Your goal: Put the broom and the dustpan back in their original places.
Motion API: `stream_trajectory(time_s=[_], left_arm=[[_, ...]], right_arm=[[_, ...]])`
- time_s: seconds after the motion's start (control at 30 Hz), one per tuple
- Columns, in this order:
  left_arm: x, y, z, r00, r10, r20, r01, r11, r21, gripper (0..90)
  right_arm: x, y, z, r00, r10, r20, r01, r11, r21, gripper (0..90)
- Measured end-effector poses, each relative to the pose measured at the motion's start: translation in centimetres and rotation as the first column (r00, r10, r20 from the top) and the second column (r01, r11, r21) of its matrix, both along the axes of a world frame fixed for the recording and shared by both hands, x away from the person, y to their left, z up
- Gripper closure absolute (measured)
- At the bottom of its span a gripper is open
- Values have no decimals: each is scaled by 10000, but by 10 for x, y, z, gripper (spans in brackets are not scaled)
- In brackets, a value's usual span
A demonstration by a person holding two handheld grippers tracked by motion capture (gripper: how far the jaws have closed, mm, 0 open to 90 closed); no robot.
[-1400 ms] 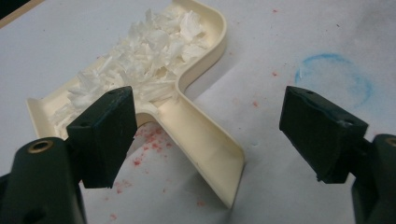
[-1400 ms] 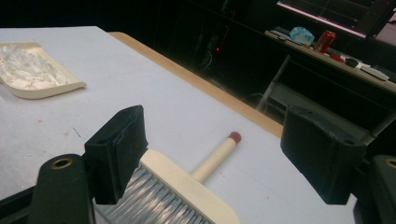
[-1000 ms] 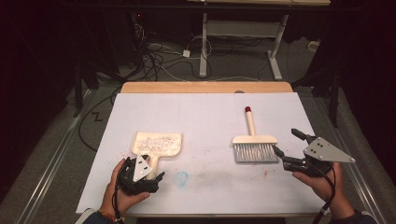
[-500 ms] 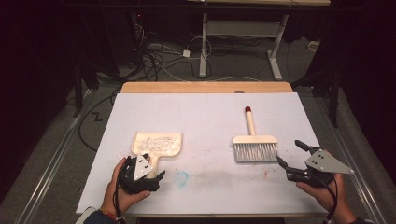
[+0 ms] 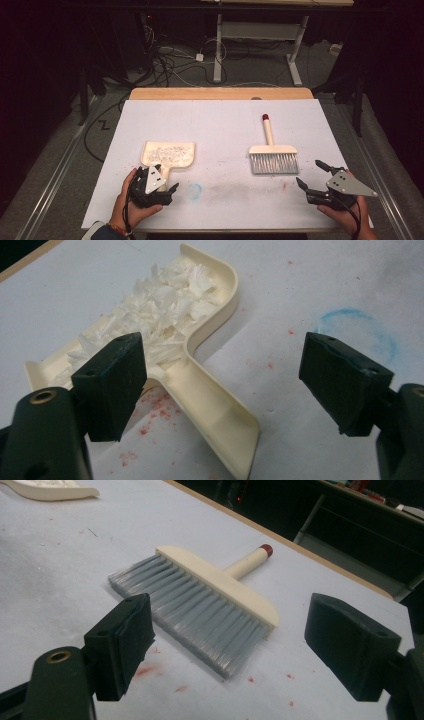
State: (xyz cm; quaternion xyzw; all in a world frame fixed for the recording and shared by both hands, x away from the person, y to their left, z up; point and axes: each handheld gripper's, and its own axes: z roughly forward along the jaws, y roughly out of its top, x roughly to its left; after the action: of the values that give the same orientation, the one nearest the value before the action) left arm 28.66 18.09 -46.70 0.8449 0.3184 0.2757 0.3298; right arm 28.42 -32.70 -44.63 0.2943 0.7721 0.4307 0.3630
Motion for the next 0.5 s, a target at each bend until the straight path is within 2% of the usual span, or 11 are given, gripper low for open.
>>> stream_trajectory(time_s=[0.5], left_arm=[[-1,0,0,10000,-33,-31,33,10000,4,181]], right_arm=[[-3,3,4,9999,-8,134,8,10000,0,199]])
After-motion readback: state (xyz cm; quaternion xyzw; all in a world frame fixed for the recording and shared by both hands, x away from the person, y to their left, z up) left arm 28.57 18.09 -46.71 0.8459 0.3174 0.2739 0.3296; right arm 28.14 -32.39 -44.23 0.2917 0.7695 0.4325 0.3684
